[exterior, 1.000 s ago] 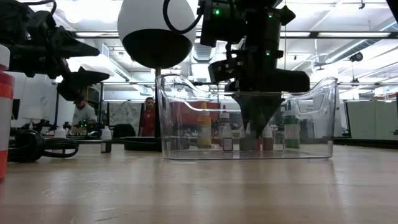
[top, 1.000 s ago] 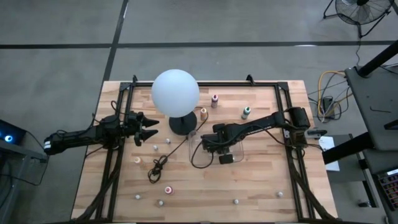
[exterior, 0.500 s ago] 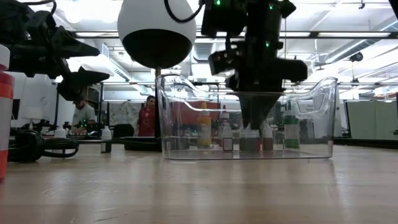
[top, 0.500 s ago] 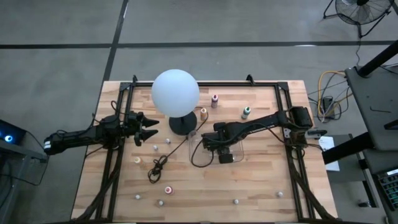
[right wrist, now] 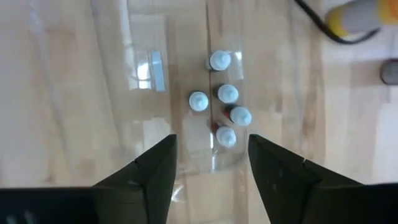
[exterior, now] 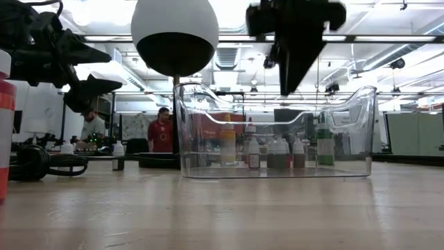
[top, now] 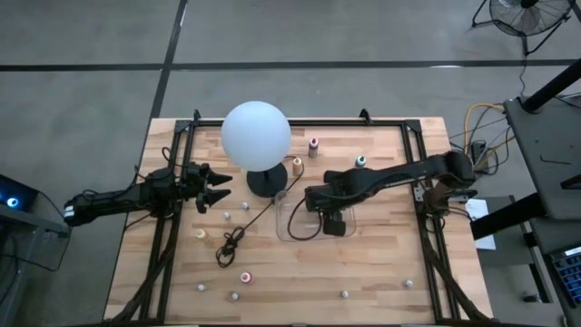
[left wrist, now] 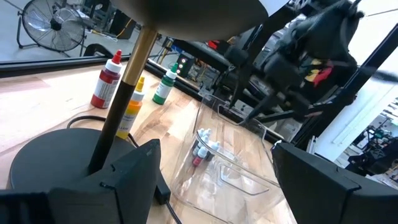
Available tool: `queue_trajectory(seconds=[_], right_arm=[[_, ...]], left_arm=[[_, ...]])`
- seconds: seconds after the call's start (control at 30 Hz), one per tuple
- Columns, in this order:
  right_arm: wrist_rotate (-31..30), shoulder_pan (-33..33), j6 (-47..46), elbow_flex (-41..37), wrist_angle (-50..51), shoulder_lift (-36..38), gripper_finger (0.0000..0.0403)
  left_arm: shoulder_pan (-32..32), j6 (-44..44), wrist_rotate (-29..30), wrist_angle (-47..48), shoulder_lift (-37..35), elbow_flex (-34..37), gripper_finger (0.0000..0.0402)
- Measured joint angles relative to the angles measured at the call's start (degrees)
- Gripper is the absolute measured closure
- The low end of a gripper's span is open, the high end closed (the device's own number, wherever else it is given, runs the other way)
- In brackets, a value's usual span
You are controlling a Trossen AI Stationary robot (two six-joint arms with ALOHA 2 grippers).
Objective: Pick & Place food coloring
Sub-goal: Put the small blue food coloring bottle into the transparent bin
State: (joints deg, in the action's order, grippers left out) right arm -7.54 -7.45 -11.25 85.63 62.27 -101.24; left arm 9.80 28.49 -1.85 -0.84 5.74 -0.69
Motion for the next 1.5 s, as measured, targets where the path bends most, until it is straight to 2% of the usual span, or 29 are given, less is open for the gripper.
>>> queue_trajectory(seconds=[0.37,0.63,0.77,1.1,1.5], right_arm=[[-0.02,-2.52,-14.23,3.15,4.11,8.16,0.0182],[-0.04,-8.93,-11.27,3.15,5.17,14.41,0.0154],[-0.05,-12.73,-12.73,3.12,7.02,16.8,0.0137],[-0.01,-25.12,-33.52,2.82,15.1,19.33,0.0102],[-1.87,-39.0,-62.01,1.05,20.86,19.04,0.0115]], left_arm=[[0.0,0.0,0.0,-0.07,0.07,0.0,0.0122],[0.0,0.02,0.0,-0.09,0.07,0.02,0.0122],[0.0,0.01,0.0,-0.11,0.07,0.01,0.0122],[0.01,0.0,0.0,-0.11,0.07,0.01,0.0122],[0.0,0.0,0.0,-0.13,0.07,0.0,0.0122]])
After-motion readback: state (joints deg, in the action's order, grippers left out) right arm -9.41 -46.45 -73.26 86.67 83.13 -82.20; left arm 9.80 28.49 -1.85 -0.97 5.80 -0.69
